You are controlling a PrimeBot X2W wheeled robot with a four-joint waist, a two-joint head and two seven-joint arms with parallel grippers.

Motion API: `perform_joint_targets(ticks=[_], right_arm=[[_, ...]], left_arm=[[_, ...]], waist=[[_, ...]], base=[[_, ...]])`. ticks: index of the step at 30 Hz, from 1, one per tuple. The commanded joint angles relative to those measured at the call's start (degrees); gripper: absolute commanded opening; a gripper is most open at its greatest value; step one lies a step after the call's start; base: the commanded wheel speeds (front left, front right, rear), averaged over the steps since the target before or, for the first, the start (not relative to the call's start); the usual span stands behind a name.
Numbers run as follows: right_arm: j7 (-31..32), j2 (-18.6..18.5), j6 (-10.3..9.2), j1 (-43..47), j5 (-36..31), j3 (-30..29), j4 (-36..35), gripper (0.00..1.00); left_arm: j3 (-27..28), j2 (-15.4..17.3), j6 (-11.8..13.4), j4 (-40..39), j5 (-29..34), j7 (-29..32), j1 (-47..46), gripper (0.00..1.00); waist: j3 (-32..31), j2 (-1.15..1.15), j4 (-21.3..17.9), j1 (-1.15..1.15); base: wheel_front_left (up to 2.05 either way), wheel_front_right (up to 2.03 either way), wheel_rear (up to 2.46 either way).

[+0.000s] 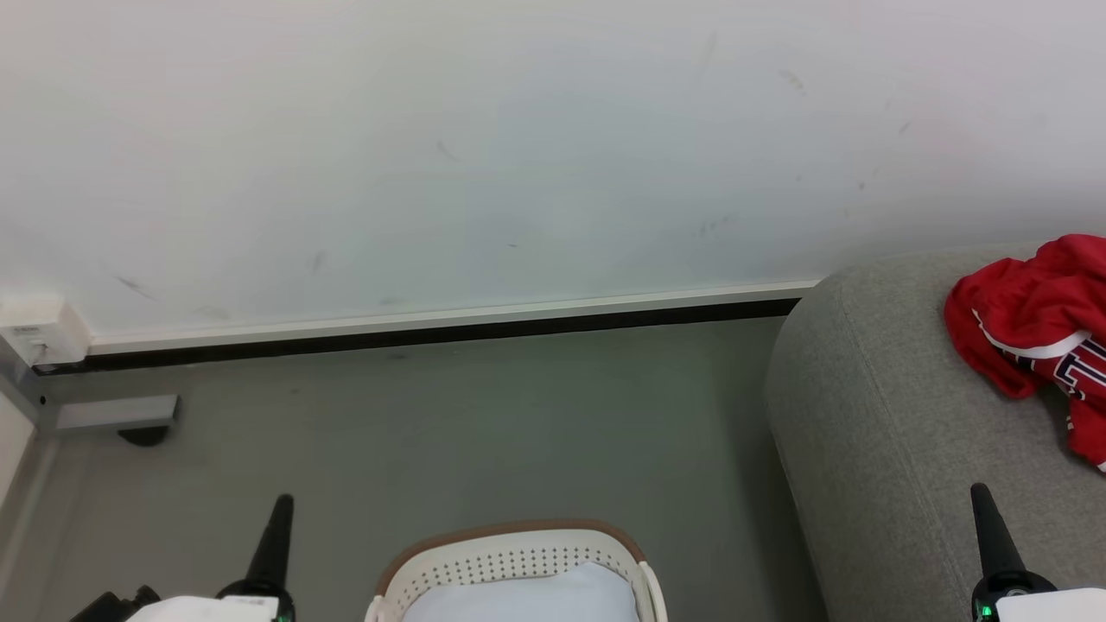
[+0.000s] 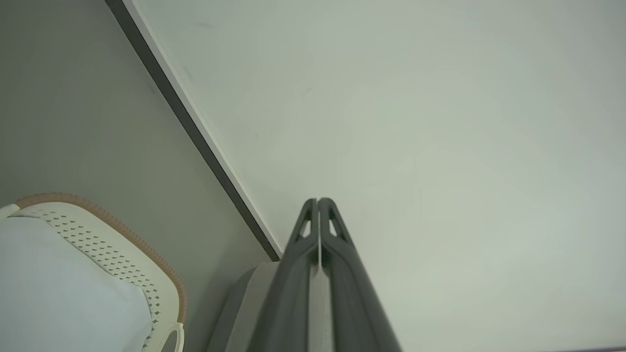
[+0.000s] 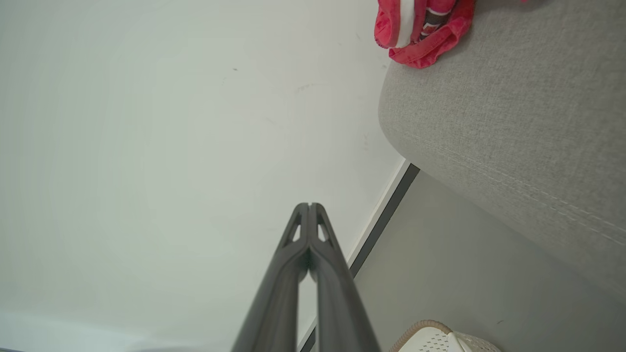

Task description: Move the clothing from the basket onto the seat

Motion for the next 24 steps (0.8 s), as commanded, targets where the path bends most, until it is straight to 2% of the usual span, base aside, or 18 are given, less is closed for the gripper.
perform_joint_targets(ticks=[1,24], right_arm=[[0.4,-0.4,-0.08,-1.3,1.9,-0.4,-0.7,0.00],[3.4,-0.3,-0.10,-2.4,12.1,-1.8,-0.7,0.00]], left_arm=[[0.5,0.2,-0.5,-0.3,-1.9,0.5,-1.0,0.00],[1.9,0.0,-1.5,-0.1,-12.5,3.2,-2.5,0.00]], waist=[[0.0,0.00,0.1,0.00],[0.4,0.00,0.8,0.00]], base=[[0.00,0.00,0.00],[0.00,0.00,0.00]])
